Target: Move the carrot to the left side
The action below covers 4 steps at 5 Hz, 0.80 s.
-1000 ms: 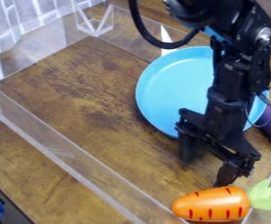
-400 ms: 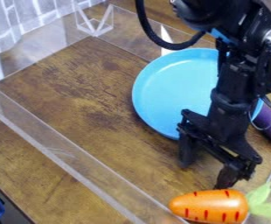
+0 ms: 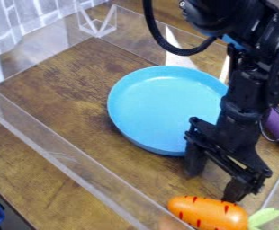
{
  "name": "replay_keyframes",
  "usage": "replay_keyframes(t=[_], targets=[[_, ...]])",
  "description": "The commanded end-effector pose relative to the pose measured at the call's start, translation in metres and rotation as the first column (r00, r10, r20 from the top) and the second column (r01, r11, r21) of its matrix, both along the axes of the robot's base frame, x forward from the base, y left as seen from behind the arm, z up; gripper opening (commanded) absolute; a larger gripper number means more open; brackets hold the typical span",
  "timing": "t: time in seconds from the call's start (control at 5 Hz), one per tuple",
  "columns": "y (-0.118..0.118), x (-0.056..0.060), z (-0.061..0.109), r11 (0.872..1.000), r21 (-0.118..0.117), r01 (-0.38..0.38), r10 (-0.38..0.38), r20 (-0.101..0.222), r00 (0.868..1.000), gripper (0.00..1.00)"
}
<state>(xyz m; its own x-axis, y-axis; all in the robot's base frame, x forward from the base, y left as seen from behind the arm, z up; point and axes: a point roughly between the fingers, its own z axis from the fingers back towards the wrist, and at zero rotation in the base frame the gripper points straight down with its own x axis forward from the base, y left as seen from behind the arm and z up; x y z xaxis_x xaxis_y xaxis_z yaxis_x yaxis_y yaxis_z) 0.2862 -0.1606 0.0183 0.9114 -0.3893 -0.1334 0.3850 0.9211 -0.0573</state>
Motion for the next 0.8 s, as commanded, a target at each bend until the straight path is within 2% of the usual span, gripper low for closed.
replay_keyframes(t=[0.0, 0.6], targets=[[-0.008, -0.013, -0.003, 0.995, 0.010, 0.103, -0.103, -0.020, 0.994, 1.00], [-0.027, -0.028, -0.001, 0.994, 0.022, 0.104, -0.103, -0.043, 0.994, 1.00]])
